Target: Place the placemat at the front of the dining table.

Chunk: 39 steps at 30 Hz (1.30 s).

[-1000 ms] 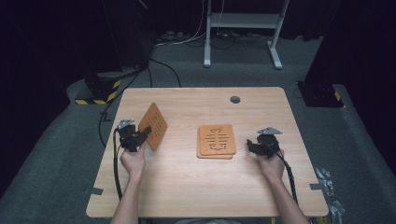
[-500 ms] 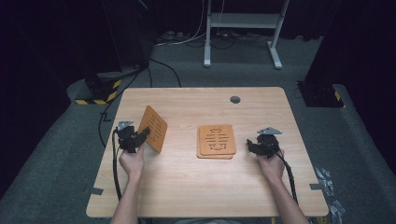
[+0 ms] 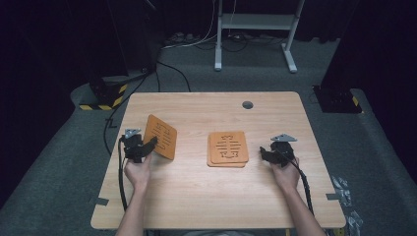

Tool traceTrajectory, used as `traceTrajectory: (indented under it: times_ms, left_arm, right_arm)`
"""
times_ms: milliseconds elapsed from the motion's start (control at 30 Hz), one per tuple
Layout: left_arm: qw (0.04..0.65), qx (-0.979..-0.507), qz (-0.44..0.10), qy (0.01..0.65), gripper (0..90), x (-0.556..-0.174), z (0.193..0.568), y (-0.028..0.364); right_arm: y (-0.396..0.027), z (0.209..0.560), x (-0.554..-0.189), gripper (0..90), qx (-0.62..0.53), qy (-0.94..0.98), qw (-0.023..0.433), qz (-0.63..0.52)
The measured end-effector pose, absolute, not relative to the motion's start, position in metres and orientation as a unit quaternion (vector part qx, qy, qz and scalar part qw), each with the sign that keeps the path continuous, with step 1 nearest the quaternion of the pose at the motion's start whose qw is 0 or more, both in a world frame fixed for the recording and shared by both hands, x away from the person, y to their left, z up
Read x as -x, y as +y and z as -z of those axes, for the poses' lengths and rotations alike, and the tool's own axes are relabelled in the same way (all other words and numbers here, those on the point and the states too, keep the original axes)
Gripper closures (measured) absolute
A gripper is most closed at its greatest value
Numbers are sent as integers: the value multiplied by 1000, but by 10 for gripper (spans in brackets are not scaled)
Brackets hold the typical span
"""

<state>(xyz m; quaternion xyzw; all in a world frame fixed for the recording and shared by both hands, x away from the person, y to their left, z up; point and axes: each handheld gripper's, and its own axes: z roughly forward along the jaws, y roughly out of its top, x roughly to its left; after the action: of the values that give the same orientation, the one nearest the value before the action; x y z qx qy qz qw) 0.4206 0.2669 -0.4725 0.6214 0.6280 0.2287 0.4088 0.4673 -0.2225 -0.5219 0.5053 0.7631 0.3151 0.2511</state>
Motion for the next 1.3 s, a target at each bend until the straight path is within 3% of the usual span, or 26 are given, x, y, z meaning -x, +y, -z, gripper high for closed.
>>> traceTrajectory:
  times_ms: [333, 767, 1300]
  left_arm:
    - [367, -640, -238, 632, 568, -421, 476, 266]
    - [335, -644, -248, 642, 327, -424, 483, 262]
    - [372, -668, -242, 597, 312, -411, 477, 240]
  right_arm:
    - [-222, 522, -467, 332, -504, 762, 254, -317]
    - [-222, 522, -467, 331, -505, 762, 254, -317]
    - [-222, 522, -467, 330, -503, 762, 255, -316]
